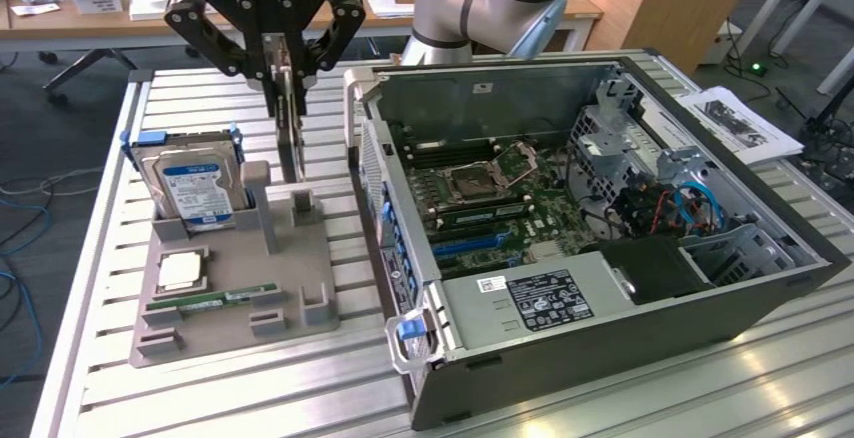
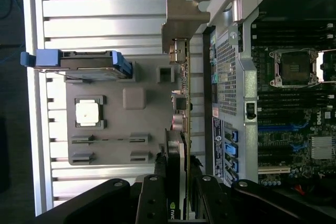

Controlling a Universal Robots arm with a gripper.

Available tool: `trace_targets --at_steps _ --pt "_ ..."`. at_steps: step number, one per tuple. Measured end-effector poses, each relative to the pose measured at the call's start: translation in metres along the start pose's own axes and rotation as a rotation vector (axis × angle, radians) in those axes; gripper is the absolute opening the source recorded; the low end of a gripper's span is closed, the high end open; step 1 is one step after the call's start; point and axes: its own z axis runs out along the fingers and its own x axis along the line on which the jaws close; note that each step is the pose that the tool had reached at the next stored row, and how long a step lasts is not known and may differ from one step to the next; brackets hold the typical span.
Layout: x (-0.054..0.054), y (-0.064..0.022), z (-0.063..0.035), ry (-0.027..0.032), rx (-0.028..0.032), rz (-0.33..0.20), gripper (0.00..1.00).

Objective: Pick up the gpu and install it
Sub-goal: 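Pick up the gpu and move the gpu toward the slot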

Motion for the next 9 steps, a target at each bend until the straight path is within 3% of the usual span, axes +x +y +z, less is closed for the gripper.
trace_targets --at_steps 9 --pt "-0.0102 0.0006 0.0003 -0.0001 -0.0007 0.0 0.27"
